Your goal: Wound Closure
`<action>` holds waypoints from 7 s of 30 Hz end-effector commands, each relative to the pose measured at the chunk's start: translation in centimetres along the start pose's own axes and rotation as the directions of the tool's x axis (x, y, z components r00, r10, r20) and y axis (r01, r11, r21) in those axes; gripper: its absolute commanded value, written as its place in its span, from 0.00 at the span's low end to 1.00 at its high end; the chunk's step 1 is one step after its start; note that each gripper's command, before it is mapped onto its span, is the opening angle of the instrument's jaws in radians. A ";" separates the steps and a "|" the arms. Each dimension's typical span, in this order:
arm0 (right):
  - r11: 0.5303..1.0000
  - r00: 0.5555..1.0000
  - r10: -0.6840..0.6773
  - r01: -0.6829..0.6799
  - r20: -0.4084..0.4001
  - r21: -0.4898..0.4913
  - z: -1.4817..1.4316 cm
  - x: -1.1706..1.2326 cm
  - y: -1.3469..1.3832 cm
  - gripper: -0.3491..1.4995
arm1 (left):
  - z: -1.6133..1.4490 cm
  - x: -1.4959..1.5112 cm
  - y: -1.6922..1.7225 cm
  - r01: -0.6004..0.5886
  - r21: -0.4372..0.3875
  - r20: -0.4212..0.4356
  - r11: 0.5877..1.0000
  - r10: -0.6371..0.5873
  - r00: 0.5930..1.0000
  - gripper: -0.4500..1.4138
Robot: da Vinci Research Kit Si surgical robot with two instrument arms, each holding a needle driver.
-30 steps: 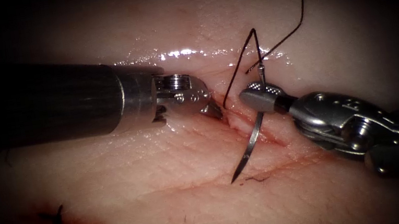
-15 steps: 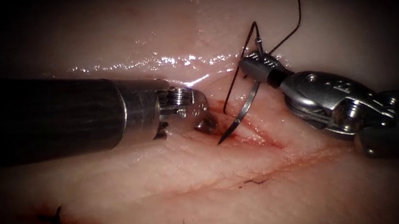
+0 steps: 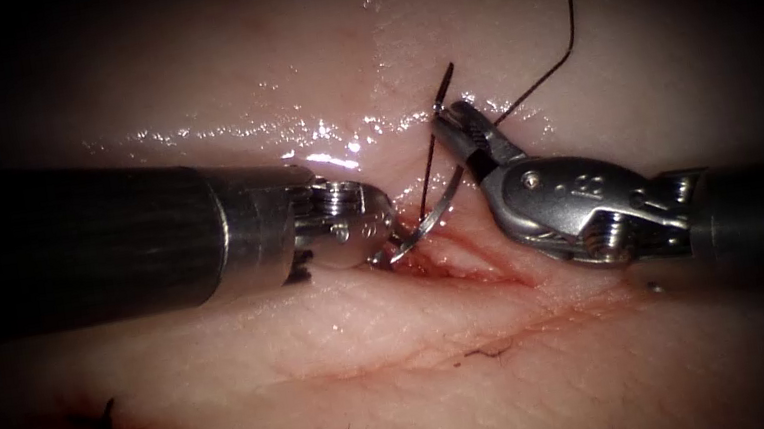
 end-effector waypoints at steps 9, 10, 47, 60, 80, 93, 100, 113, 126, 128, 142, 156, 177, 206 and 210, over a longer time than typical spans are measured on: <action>0.998 0.997 -0.059 0.059 0.042 0.010 0.09 -0.22 -0.09 0.00 | -0.07 0.02 0.00 -0.004 -0.006 -0.022 1.000 0.004 1.000 0.44; 0.998 0.997 -0.059 0.059 0.042 0.010 0.09 -0.22 -0.09 0.00 | -0.07 0.02 0.00 -0.004 -0.006 -0.022 1.000 0.004 1.000 0.44; 0.993 0.995 0.094 -0.095 0.028 0.063 0.07 -0.04 -0.07 0.00 | -0.24 -0.11 0.80 0.151 0.268 -0.300 0.951 -0.067 0.952 0.14; 0.978 0.982 0.190 -0.191 0.010 0.081 0.03 0.12 -0.19 0.00 | -0.25 -0.09 0.87 0.162 0.282 -0.319 0.946 -0.067 0.945 0.14; 0.924 0.934 0.351 -0.358 0.075 0.133 -0.08 0.14 -0.21 0.00 | -0.30 -0.22 0.88 0.161 0.298 -0.326 0.941 -0.057 0.943 0.13; 0.857 0.877 0.468 -0.481 0.111 0.188 -0.10 0.23 -0.28 0.00 | -0.28 -0.26 0.89 0.158 0.303 -0.329 0.940 -0.052 0.943 0.12; 0.831 0.852 0.509 -0.523 0.121 0.190 -0.16 0.32 -0.26 0.00 | -0.28 -0.28 0.88 0.152 0.307 -0.329 0.940 -0.045 0.943 0.12; 0.640 0.694 0.688 -0.718 0.211 0.274 -0.19 0.32 -0.37 0.00 | -0.29 -0.34 0.86 0.149 0.307 -0.332 0.940 -0.041 0.943 0.12; 0.429 0.525 0.788 -0.843 0.321 0.324 -0.27 0.27 -0.68 0.00 | -0.28 -0.35 0.86 0.148 0.309 -0.331 0.940 -0.040 0.943 0.12; 0.392 0.494 0.802 -0.859 0.335 0.329 -0.30 0.31 -0.71 0.00 | -0.28 -0.35 0.86 0.148 0.308 -0.331 0.940 -0.040 0.943 0.12; 0.045 0.216 0.852 -0.937 0.476 0.345 -0.44 0.45 -1.06 0.00 | -0.28 -0.37 0.86 0.147 0.309 -0.333 0.940 -0.038 0.942 0.12; -0.189 0.022 0.820 -0.933 0.572 0.306 -0.59 0.63 -1.25 0.00 | -0.29 -0.40 0.85 0.147 0.312 -0.334 0.939 -0.036 0.942 0.12; -0.064 0.107 0.939 -0.880 0.327 0.471 -0.32 0.49 -0.41 0.90 | -0.68 -0.48 1.00 0.111 0.333 -0.383 0.936 0.026 0.924 0.12; 0.058 0.266 0.894 -0.868 0.362 0.493 -0.36 0.13 0.41 0.78 | -0.59 -0.78 0.55 -0.241 0.446 -0.588 0.862 0.485 0.647 0.38; 0.062 0.274 0.890 -0.865 0.365 0.498 -0.36 0.06 0.45 0.78 | -0.57 -0.71 0.54 -0.264 0.445 -0.597 0.856 0.503 0.625 0.44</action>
